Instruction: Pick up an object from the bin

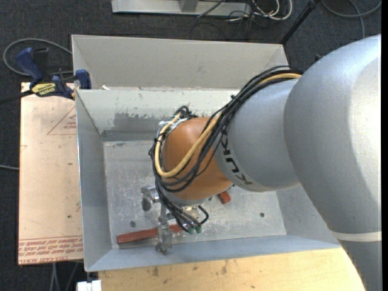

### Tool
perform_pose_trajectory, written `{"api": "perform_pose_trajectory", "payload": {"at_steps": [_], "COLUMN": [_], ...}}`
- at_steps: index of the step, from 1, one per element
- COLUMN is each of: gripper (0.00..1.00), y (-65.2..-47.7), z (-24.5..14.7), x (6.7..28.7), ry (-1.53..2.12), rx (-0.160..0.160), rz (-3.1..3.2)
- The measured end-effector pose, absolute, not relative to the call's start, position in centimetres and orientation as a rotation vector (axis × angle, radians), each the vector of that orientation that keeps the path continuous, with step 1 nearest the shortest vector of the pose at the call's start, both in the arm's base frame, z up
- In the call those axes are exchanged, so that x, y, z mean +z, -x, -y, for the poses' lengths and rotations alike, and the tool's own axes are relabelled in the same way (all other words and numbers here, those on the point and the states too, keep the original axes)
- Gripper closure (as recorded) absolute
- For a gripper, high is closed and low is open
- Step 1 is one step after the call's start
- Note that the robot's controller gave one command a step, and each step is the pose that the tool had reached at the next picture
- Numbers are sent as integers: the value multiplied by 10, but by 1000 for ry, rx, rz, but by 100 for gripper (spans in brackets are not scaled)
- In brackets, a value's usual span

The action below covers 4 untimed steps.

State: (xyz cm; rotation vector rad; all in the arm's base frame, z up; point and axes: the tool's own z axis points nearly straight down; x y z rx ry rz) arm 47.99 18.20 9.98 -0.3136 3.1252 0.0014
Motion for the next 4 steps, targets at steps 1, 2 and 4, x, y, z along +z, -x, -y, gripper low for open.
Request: {"api": "perform_pose_trajectory", "payload": {"at_steps": [1,2,4], "gripper": [0,0,100], "y": [-485,-488,-487], "z": [-178,-179,-180], "x": [72,73,147], "ry": [343,337,338], "rx": [7,6,4], "rz": [-3108,-3111,-3116]}}
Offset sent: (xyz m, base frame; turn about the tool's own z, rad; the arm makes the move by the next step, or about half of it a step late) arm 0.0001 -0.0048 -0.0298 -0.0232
